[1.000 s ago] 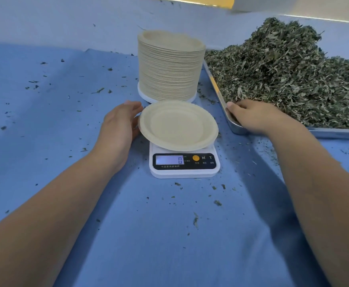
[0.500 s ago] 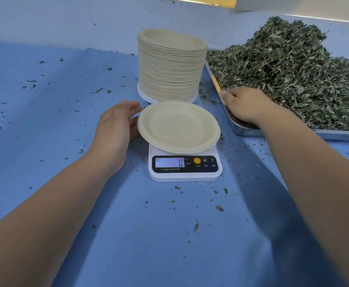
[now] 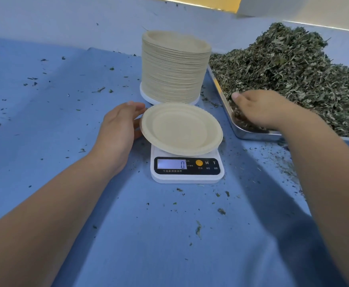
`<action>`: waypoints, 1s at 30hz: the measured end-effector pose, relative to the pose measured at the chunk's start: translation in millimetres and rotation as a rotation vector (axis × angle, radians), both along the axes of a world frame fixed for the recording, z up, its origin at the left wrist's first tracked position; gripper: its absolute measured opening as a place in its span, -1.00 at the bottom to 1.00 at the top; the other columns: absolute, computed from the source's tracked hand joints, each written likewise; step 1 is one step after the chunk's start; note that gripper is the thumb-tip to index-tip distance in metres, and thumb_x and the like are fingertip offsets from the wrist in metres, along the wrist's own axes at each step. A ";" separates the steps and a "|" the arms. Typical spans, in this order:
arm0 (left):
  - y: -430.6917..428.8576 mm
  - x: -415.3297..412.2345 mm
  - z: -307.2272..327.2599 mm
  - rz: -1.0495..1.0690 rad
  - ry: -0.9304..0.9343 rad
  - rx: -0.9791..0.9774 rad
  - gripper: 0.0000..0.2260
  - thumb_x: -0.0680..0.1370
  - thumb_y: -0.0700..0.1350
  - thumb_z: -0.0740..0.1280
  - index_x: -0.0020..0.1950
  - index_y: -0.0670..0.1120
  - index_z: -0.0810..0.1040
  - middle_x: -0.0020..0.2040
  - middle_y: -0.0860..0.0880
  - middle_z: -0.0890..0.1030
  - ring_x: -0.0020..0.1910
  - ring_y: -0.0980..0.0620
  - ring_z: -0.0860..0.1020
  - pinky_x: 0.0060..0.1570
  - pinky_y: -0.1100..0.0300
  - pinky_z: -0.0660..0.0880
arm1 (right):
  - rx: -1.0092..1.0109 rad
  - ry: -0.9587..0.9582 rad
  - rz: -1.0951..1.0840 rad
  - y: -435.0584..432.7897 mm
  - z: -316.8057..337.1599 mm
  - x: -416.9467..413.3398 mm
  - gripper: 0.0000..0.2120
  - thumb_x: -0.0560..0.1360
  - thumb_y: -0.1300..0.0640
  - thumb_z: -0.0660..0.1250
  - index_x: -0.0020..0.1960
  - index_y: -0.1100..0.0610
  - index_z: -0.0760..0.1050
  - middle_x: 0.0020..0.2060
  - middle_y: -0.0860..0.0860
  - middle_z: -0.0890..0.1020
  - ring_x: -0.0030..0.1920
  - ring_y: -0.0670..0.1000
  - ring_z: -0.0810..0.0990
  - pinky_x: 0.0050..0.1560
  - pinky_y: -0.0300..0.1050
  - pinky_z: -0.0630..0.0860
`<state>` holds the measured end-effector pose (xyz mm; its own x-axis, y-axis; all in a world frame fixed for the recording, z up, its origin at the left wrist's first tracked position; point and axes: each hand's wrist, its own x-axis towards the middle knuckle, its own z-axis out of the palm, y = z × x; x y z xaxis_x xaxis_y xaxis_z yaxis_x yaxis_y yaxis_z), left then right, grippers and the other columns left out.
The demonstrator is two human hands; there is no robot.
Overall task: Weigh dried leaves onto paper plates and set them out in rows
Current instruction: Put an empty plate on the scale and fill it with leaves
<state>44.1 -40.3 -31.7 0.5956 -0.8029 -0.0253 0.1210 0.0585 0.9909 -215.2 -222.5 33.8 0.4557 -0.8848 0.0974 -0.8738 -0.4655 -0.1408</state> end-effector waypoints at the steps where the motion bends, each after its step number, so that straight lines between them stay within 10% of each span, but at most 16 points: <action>1: 0.1 0.2 -0.3 0.002 0.002 -0.003 -0.70 0.71 0.02 0.14 0.19 -0.04 0.64 0.23 0.02 0.68 0.15 0.06 0.68 0.06 0.20 0.59 | -0.078 -0.031 -0.009 4.6 -3.5 -3.4 -0.42 0.66 -0.31 -0.07 -0.02 0.08 0.53 -0.08 0.12 0.64 0.02 0.21 0.58 -0.04 0.02 0.44; 7: 0.1 0.3 -0.6 -0.002 -0.001 -0.009 -0.68 0.64 0.02 0.17 0.19 -0.08 0.65 0.23 -0.03 0.68 0.17 -0.01 0.67 0.05 0.17 0.61 | 0.178 0.097 -0.115 25.4 -24.3 -1.0 -0.10 0.46 -0.58 -0.25 0.50 -0.06 0.36 0.41 0.13 0.48 0.38 0.24 0.43 0.32 0.20 0.37; 14: 0.2 -0.3 -0.7 0.008 -0.015 -0.010 -0.70 0.67 -0.04 0.16 0.18 -0.12 0.65 0.22 -0.06 0.68 0.16 -0.04 0.68 0.01 0.18 0.62 | -0.222 -0.055 -0.104 34.1 -41.5 5.7 -0.44 0.65 -0.28 0.03 -0.26 0.12 0.44 -0.37 0.10 0.52 -0.32 0.17 0.51 -0.34 -0.11 0.34; 30: -2.1 2.8 -5.7 -0.010 -0.070 -0.005 -0.70 0.63 -0.07 0.17 0.13 -0.09 0.68 0.16 -0.05 0.71 0.13 -0.04 0.68 -0.01 0.18 0.59 | -0.324 -0.401 -0.070 25.7 -35.0 -7.6 -0.57 0.66 -0.02 0.18 -0.24 0.26 0.43 -0.46 0.13 0.45 -0.42 0.16 0.40 -0.37 -0.06 0.28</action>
<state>46.8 -42.3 -37.4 0.5881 -0.8086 0.0196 0.0523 0.0622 0.9967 -222.7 -196.8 -1.2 0.2671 -0.8072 0.5264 -0.8113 -0.4832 -0.3292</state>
